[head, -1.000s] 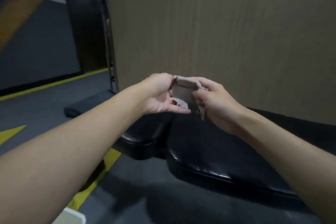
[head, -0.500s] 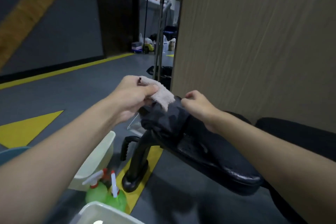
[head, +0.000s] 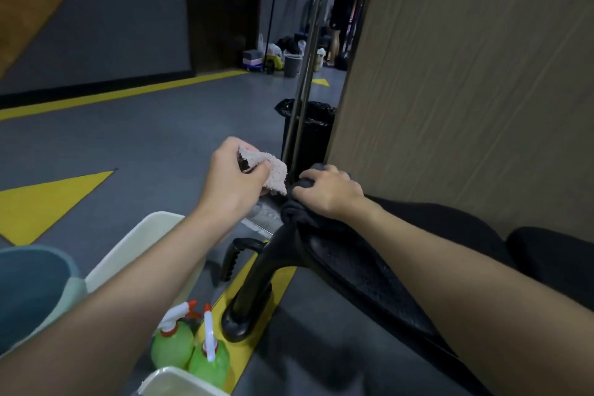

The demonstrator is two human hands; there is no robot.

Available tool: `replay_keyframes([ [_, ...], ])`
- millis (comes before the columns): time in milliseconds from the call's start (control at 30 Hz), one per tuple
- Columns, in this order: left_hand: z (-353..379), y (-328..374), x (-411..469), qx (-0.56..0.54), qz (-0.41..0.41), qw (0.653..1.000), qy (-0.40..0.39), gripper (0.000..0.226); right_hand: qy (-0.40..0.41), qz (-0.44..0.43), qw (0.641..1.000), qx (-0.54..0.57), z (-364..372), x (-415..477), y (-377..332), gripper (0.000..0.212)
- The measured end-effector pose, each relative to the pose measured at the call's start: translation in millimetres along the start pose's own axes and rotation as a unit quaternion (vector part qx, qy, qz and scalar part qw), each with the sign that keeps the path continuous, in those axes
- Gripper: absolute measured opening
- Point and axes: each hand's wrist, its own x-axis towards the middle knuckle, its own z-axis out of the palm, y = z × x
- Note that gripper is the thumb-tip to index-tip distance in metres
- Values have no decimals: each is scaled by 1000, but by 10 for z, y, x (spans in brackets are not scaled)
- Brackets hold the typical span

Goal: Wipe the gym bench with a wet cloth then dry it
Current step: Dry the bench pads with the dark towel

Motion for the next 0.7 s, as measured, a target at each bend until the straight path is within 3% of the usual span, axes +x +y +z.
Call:
replay_keyframes([
  [333,210,17,88,-5,22,999,28,18,44,-139,989,-7,39,-836,281,71],
  [500,384,-49,43,50,75,996,18,14,56,-39,997,30,-139,-956,627,49],
  [700,599,-67,-131,73,140,986,-45,17,42,63,997,23,-297,-1027,1015,44],
])
